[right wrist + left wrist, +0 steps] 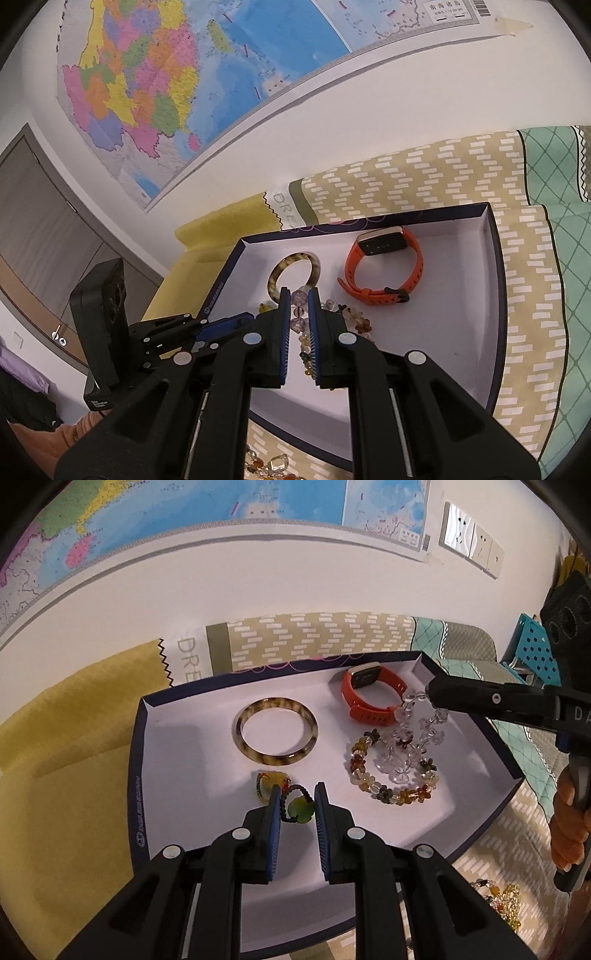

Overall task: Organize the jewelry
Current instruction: 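Carry the ring in the left tool and the necklace in the right tool into the box, then open the right tool to drop the necklace while the left tool releases the ring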

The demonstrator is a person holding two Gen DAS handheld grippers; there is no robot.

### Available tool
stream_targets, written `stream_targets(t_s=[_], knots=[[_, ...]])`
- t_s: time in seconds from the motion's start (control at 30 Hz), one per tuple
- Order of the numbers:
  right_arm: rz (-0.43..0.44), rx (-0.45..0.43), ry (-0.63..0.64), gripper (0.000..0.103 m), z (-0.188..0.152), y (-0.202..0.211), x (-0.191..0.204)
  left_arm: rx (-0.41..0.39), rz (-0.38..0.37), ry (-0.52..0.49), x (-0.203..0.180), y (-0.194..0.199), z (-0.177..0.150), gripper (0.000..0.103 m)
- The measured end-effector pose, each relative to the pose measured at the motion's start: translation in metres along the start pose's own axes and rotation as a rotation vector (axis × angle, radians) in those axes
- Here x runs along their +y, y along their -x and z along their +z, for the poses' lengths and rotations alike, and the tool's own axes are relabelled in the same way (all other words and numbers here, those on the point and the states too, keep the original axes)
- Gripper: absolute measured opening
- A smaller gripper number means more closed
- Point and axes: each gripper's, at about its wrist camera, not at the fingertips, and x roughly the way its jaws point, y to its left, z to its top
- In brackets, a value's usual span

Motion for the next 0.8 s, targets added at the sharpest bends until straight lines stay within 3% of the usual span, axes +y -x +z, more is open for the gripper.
stream_targets(t_s=[0.33,0.5,0.6,0.7,0.8], knots=[[-0.051,0.011,-0.015,0.012,-0.006,-0.001,-0.010,0.032,0.012,0.006,0.000,-0.012,0.005,0.017],[-0.071,0.001,-0.016,0.026,-0.008,0.004,-0.011,0.034,0.016,-0.001,-0.003,-0.013,0.005,0.017],[-0.068,-0.003,-0.020,0.031,-0.010,0.009,-0.011,0.030,0.012,0.006,-0.003,-0.011,0.004,0.025],[-0.069,-0.008,-0.017,0.037,-0.013,0.016,-0.010,-0.003,0.004,0.011,-0.002,-0.002,0.003,0.042],[-0.070,-0.013,-0.015,0.046,-0.017,0.024,-0.007,-0.030,-0.029,0.027,0.001,0.009,0.003,0.043]])
